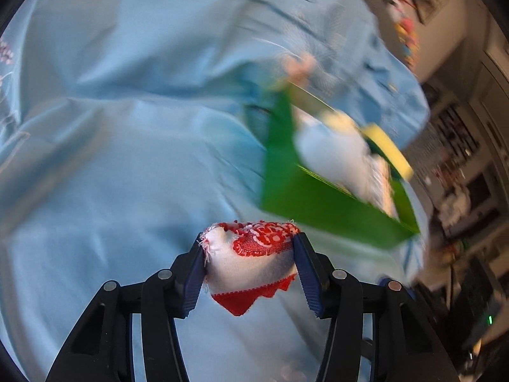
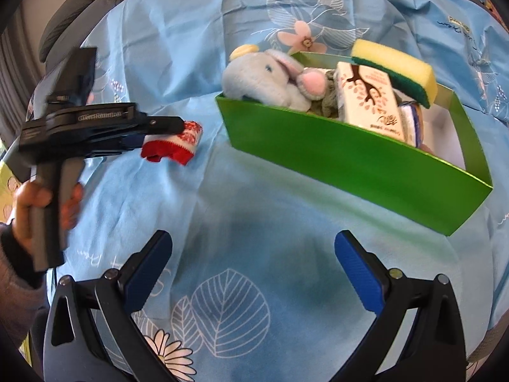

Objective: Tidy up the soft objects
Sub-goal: 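Lift and carry the fabric item over the green box with the left gripper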

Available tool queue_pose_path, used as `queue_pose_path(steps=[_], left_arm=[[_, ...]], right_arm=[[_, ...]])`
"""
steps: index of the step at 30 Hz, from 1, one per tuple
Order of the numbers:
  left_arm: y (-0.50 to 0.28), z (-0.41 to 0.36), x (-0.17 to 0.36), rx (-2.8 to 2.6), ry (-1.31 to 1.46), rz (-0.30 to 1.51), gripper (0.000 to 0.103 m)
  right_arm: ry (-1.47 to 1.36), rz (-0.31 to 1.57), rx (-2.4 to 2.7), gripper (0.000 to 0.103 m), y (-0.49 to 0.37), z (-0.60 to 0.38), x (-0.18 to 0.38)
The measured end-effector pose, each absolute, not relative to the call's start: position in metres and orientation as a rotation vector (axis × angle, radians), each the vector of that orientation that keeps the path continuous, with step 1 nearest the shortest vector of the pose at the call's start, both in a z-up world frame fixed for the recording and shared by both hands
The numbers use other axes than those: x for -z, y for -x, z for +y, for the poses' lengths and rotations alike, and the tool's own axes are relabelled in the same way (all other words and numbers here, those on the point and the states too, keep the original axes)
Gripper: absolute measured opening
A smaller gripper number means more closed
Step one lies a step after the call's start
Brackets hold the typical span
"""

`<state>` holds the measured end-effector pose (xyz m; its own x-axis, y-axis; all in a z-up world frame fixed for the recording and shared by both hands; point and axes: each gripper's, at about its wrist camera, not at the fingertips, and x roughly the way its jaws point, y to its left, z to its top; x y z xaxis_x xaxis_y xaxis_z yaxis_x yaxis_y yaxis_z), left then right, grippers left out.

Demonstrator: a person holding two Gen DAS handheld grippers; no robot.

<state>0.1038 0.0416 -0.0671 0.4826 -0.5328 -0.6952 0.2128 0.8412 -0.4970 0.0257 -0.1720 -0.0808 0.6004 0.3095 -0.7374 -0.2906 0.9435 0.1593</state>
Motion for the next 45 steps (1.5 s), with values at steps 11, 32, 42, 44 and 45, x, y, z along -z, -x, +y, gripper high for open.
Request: queue_pose_path(steps=[11, 32, 42, 44, 45], left_arm=[[-0.076, -0.022, 0.085, 0.576, 0.282, 1.095, 0.054], [-0.072, -0.023, 0.084, 0.541, 0.204, 1.108, 0.064], [-0.064, -0.025, 0.082, 0.504, 0.17, 1.097, 0.069], [-0.062, -0.027, 0.081, 0.498, 0.153, 1.091, 0.069], [-0.062, -0.028, 0.082, 0.496, 0.146, 1.094, 0.069]], right_arm=[[0.007, 0.897, -0.439, 0.102, -0.007, -0.164, 0.097], [0.013, 0.858, -0.541, 0.053, -0.026, -0.142, 0.105], [-0.002, 0.861, -0.539, 0.053, -0.026, -0.143, 0.105], [-0.001, 0.863, -0.537, 0.053, -0.026, -0.143, 0.105], [0.001, 0.863, -0.536, 0.053, -0.025, -0.143, 0.104]])
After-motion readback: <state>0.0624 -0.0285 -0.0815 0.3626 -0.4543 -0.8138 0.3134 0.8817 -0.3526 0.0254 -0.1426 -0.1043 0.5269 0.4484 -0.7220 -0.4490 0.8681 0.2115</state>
